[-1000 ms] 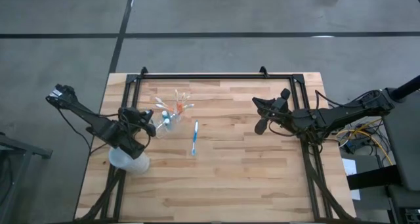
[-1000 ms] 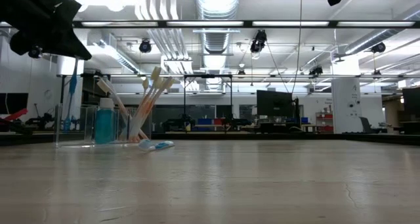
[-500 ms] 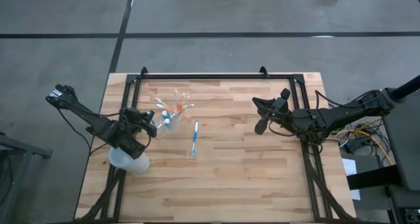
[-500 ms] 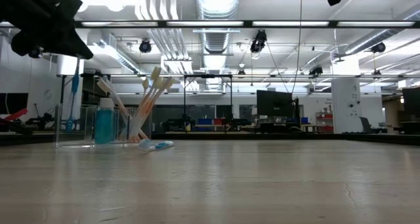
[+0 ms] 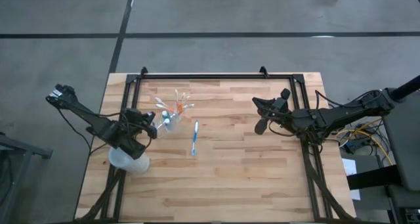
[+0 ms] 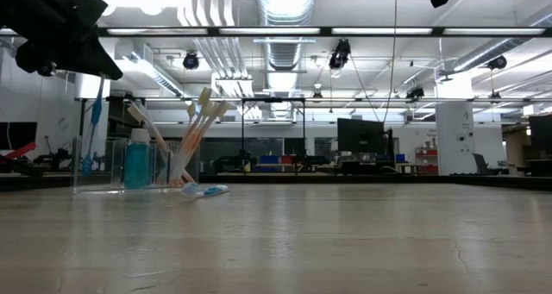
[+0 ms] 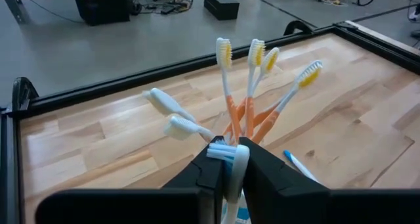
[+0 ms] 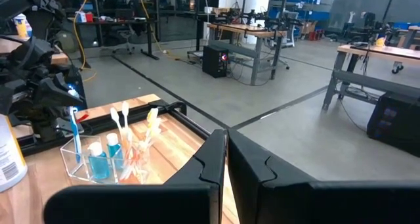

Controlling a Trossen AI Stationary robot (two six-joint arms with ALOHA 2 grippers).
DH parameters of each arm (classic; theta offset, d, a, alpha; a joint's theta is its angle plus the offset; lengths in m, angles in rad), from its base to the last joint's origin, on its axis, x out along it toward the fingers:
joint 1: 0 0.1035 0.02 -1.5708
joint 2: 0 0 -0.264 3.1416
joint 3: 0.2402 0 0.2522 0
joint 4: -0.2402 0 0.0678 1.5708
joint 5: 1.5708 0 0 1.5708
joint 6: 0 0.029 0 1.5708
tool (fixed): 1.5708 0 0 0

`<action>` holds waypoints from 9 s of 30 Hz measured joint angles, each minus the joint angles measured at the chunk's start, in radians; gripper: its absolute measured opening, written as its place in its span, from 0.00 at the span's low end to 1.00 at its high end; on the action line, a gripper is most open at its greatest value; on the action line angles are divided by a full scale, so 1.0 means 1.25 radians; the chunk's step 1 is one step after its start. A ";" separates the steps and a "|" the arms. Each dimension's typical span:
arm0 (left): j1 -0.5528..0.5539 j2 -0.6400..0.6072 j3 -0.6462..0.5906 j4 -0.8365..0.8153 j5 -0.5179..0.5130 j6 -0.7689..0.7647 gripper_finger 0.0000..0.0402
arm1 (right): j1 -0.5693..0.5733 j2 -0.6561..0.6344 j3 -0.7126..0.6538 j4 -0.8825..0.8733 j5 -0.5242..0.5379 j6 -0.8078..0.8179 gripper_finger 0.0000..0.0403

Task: Pick & Place toothbrushing station
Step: Put the top blue toothbrush into the transparent organizer, then put the blue toothbrush into the transparent organizer

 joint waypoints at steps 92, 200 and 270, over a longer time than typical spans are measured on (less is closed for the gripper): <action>0.117 0.588 0.393 0.400 0.521 0.170 0.46 | 0.000 0.000 0.000 0.000 0.000 -0.001 0.03; 0.037 0.655 0.390 0.247 0.503 0.104 0.10 | 0.000 0.000 0.000 0.000 0.000 -0.001 0.03; 0.380 0.014 0.393 -0.336 1.023 -0.222 0.10 | 0.000 0.000 0.000 0.000 0.000 -0.001 0.03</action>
